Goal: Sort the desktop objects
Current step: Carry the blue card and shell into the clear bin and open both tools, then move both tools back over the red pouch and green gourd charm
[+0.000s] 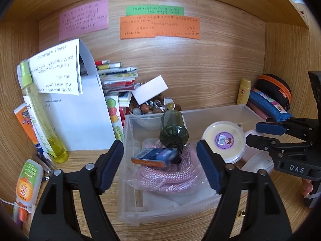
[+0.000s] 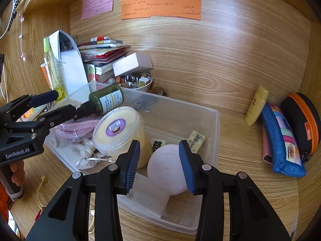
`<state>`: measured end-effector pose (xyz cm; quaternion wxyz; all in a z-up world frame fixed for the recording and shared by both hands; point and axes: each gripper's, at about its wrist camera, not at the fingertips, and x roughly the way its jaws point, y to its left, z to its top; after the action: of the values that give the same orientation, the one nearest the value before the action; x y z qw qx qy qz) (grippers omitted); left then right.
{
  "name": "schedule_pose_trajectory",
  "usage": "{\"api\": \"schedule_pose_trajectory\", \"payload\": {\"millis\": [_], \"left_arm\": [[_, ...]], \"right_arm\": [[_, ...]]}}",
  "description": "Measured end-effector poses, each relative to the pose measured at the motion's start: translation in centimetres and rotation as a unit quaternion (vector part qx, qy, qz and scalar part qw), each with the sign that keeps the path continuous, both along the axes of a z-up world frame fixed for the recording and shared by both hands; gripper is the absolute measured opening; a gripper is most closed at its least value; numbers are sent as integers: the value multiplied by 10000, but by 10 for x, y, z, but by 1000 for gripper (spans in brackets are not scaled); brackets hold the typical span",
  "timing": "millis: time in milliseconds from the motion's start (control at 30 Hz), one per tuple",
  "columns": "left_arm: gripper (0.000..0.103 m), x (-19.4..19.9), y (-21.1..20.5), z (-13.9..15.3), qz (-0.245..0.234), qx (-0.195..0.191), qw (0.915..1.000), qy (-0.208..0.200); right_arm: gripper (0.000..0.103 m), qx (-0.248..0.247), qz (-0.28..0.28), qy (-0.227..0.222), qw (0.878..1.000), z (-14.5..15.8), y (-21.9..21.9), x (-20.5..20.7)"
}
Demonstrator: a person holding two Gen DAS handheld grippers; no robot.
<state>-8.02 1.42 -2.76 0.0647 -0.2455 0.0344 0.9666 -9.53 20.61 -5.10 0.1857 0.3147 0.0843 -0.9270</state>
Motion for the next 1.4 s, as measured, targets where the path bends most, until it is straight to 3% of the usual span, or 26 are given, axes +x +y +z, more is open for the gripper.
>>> {"api": "schedule_pose_trajectory", "payload": {"millis": [67, 167, 300, 400, 567, 767, 900, 1200, 1400], "left_arm": [[88, 3, 1, 1, 79, -86, 9999, 58], [94, 10, 0, 4, 215, -141, 9995, 175], [94, 13, -9, 6, 261, 176, 9995, 16], [94, 19, -16, 10, 300, 385, 9988, -70], [98, 40, -15, 21, 263, 215, 9994, 73], [100, 70, -12, 20, 36, 210, 9998, -44], [100, 81, -5, 9, -153, 339, 9989, -299], [100, 122, 13, -21, -590, 411, 9953, -649], [100, 141, 7, -37, -546, 474, 9938, -849]], "right_arm": [[50, -38, -28, 32, 10000, 2, 2, 1], [56, -108, -119, 131, 9998, 7, 5, 2], [58, -307, -79, 72, 9995, 13, 10, 3], [68, -330, -144, 105, 9993, 18, 13, 6], [70, -373, -117, 154, 9991, 26, 21, 23], [71, -286, 22, 267, 9992, 26, 29, 62], [80, -251, 127, 254, 9993, 18, 36, 90], [81, -83, 56, 92, 9999, -14, 46, 133], [82, -233, 284, -477, 9982, -45, 39, 146]]}}
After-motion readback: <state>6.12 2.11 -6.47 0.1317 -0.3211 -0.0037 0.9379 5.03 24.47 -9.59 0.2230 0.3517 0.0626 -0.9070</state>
